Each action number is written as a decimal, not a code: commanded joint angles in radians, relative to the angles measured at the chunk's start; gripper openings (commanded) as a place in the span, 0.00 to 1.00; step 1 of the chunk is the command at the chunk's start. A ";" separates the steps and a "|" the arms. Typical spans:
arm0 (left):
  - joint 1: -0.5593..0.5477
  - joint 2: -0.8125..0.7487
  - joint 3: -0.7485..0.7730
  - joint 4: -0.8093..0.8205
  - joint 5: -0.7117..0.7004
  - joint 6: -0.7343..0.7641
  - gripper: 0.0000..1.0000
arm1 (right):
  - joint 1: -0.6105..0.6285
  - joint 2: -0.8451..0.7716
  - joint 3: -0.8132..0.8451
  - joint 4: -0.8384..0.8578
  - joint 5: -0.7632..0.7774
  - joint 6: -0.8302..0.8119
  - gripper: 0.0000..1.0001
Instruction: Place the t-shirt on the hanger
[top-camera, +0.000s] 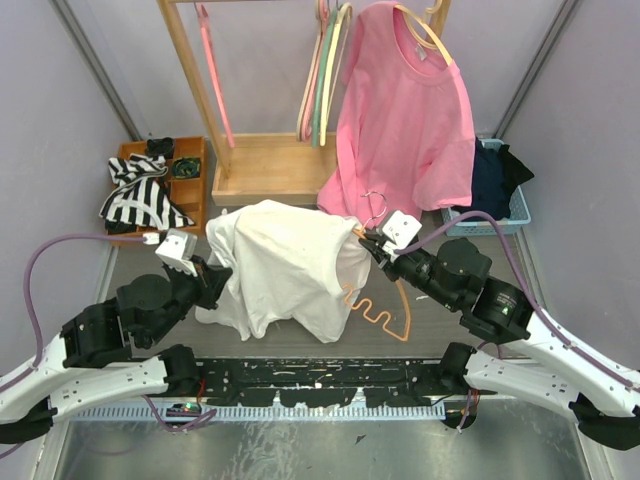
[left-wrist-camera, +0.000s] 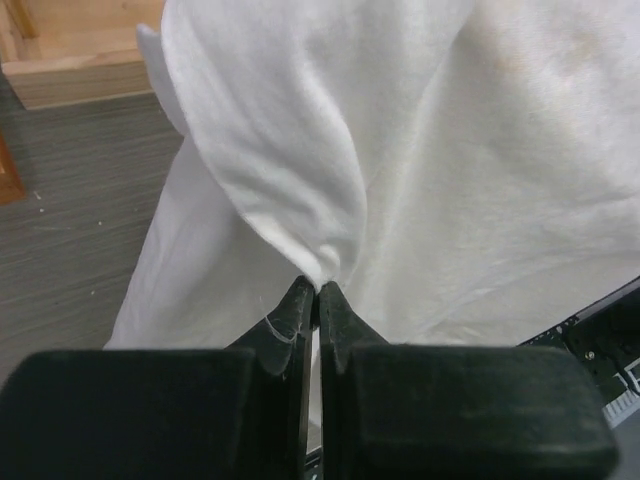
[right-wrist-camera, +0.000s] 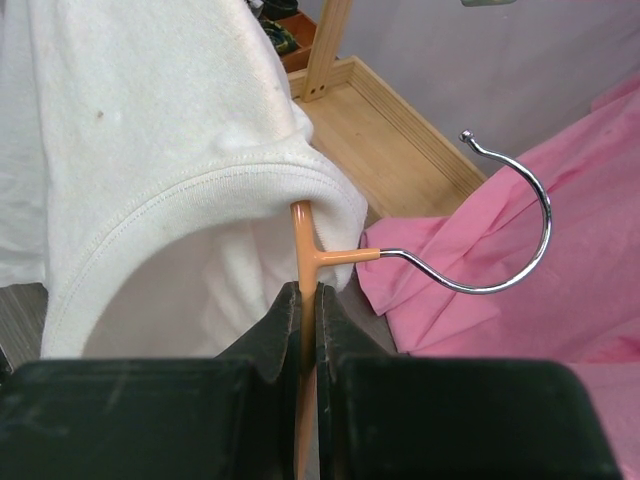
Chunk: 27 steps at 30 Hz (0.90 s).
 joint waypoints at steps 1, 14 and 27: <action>0.003 -0.006 0.012 0.115 0.021 0.017 0.01 | 0.005 -0.021 0.072 0.121 0.004 0.019 0.01; 0.002 0.059 0.385 -0.138 -0.202 0.037 0.00 | 0.004 -0.055 0.094 0.036 0.001 0.016 0.01; 0.001 0.145 0.522 -0.273 -0.384 0.089 0.00 | 0.005 -0.043 0.153 -0.141 -0.092 0.015 0.01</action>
